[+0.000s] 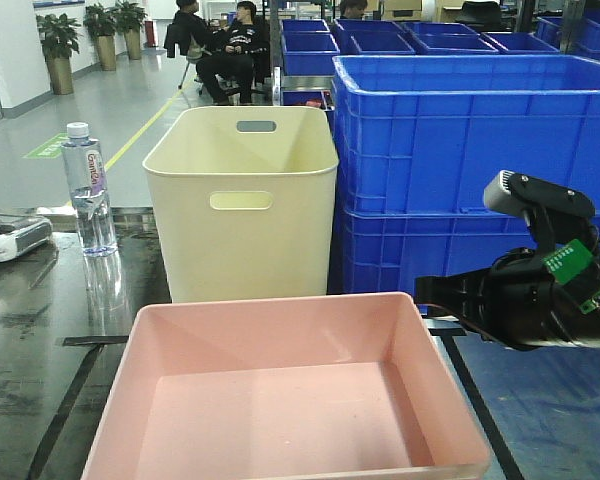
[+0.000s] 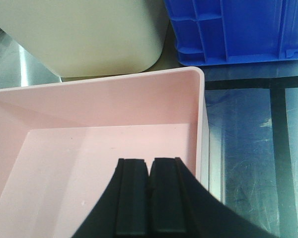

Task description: Grab pink bin and stack on right shelf

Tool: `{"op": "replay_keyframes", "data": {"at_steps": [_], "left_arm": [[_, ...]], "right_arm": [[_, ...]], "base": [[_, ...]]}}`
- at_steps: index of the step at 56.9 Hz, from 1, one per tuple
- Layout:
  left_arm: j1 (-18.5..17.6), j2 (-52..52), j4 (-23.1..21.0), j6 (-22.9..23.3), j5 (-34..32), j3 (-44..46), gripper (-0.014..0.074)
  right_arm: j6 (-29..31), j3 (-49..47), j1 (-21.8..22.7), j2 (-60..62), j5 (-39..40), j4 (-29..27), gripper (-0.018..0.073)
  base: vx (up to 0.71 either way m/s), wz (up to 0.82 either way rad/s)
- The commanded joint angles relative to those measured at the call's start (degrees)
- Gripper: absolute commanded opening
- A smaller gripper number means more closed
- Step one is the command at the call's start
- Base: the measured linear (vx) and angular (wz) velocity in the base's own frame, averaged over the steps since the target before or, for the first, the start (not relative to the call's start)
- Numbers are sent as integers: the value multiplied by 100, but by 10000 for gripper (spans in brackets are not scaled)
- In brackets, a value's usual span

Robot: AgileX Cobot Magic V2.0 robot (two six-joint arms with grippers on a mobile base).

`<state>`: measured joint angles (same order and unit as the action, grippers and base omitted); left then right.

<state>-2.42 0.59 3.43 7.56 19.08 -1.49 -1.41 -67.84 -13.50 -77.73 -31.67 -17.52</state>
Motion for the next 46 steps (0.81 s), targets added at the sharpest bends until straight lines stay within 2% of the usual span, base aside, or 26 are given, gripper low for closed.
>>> {"op": "replay_keyframes", "data": {"at_steps": [1, 13, 17, 24, 29, 39, 46], "left_arm": [[24, 112, -30, 39, -446, -55, -8], [24, 112, -30, 39, -451, -55, -8], [24, 112, -30, 39, -451, -55, -8], [24, 112, -30, 39, -451, -55, -8], [24, 112, -30, 39, -451, -55, -8], [24, 112, -30, 39, -451, -55, -8], [24, 112, -30, 39, -451, -55, -8]], "right_arm": [[87, -211, 43, 194, 371, 111, -11], [87, 87, 43, 601, 381, 661, -11], [87, 566, 43, 1031, 806, 870, -11], [106, 1735, 62, 2163, 1889, 1669, -11], [141, 2466, 298, 3001, 2297, 2069, -11], [141, 4020, 1197, 4732, 2386, 2529, -11], [141, 5033, 1369, 5783, 2478, 2749, -11]], "base": [[0, 0], [0, 0], [0, 0], [0, 0], [0, 0], [0, 0], [0, 0]]}}
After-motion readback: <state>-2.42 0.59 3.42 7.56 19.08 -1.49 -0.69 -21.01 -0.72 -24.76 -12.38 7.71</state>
